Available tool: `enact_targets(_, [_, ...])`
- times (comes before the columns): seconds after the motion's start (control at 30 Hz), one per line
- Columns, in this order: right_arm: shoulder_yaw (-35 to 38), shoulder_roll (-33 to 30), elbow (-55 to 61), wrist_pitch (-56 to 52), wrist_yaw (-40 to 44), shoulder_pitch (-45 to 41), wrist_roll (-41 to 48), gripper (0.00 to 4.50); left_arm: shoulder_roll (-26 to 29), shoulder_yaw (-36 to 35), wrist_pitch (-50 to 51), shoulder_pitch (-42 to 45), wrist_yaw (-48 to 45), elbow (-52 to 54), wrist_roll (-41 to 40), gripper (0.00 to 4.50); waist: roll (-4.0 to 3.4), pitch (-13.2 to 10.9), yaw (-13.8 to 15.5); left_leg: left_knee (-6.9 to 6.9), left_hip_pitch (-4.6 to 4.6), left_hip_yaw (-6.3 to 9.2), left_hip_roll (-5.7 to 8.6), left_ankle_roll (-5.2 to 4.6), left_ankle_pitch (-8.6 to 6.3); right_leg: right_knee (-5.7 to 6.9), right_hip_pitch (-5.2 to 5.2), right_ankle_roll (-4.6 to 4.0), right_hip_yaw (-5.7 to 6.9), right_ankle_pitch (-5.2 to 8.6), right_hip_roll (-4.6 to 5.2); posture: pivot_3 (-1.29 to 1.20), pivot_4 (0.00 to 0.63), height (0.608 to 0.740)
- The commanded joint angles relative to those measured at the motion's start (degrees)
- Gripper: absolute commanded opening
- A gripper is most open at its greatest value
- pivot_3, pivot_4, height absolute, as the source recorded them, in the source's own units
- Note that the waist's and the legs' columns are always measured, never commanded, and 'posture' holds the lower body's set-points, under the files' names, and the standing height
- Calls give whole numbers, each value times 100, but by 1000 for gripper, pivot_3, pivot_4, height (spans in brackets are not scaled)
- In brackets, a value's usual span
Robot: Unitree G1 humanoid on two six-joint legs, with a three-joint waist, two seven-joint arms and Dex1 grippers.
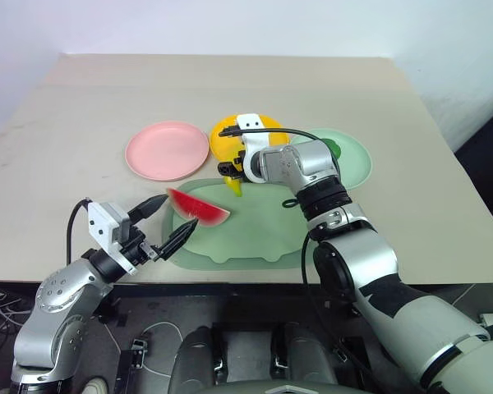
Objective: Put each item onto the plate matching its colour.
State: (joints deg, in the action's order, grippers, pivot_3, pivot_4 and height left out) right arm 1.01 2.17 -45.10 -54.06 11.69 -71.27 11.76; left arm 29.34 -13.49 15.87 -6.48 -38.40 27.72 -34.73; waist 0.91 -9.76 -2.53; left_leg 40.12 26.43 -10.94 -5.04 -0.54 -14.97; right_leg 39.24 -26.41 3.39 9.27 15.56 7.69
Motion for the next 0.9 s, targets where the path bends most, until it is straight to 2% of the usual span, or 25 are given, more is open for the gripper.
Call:
enact_targets(0.03, [66,-39,311,124,146,-255,50,2165,28,-24,74,32,107,328,-76,4500,0,0,-1,0,0,0,0,0,0,0,0,0,0,0,0,0,150,695])
enact_targets(0.27, [366,-139,546,152,197,-427,218,2165,52,-101,128,-29,138,383,-118,4500,0,0,-3,0,0,0,0,0,0,0,0,0,0,0,0,0,150,695])
enact_targets(0.43, [451,-140,-399,1131,132,-776,8,2165,60,-125,65,-58,81,301,-110,4500,0,0,-5,0,0,-1,0,0,0,0,-1,0,0,0,0,0,150,695])
enact_targets(0.6, [332,-87,-1979,2766,-205,-1029,-482,2165,50,-177,-66,-141,-20,198,-65,4500,0,0,0,1,0,-3,1,0,0,0,0,0,1,0,0,0,150,695])
enact_targets(0.7, [354,-112,-2461,3148,-369,-1084,-639,2803,20,-201,-118,-231,-49,219,-43,4500,-2,-2,-8,1,2,-4,1,0,0,0,-3,0,0,0,0,0,150,695])
enact_targets(0.83, [554,-160,-2701,3380,-486,-1171,-590,4111,-4,-214,-185,-360,-49,266,-20,4500,-2,-2,-11,1,2,-4,0,0,0,1,-4,0,-2,0,-1,0,150,695])
enact_targets(0.9, [634,-207,-2650,3506,-398,-1205,-534,4111,-12,-222,-209,-422,-41,301,-23,4500,-3,-2,-11,1,2,-3,-1,0,0,1,-4,0,-2,0,-1,0,150,695])
